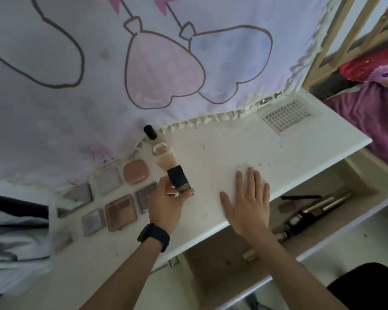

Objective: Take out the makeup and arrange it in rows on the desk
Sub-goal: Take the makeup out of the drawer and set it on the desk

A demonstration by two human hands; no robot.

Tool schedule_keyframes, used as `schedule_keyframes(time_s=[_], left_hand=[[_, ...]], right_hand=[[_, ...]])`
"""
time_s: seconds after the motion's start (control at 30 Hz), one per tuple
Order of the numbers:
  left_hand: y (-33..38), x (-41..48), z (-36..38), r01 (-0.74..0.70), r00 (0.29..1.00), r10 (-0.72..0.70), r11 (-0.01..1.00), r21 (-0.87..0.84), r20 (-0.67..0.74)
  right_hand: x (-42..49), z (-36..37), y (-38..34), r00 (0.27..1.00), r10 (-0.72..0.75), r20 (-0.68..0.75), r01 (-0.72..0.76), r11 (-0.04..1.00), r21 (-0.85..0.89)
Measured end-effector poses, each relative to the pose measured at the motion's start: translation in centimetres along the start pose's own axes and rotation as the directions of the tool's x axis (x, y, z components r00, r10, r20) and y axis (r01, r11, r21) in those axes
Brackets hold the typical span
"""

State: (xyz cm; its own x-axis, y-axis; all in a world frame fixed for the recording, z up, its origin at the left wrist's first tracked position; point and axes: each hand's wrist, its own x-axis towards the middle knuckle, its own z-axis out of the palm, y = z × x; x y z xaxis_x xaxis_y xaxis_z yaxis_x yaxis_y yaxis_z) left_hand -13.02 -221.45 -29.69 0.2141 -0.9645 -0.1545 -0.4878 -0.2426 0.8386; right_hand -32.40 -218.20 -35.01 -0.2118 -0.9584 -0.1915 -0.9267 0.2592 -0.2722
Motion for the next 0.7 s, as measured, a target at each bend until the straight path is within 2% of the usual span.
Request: schedule_keyframes(time_s=[0.23,0.47,0.7], left_hand=[[-1.8,0.2,-0.7,-0.014,0.999,0.019,0.994,0.111,-0.046],[-1.4,0.5,-0.3,-0.036,0.999,0.036,0.989,0.144,0.003],[-1.5,0.4,0.1,-0.053,0.998,0.059,0.976,0.211,-0.023]], right_hand=[[-0.1,0.4,0.1,1.0,-0.005,0.028,0.006,0.999,-0.044],[0.1,0.5,0.0,1.0,-0.002,0.023,0.003,0.997,-0.072],[0.0,0.2,0.1,0.999,-0.004,0.049,0.008,0.998,-0.07]])
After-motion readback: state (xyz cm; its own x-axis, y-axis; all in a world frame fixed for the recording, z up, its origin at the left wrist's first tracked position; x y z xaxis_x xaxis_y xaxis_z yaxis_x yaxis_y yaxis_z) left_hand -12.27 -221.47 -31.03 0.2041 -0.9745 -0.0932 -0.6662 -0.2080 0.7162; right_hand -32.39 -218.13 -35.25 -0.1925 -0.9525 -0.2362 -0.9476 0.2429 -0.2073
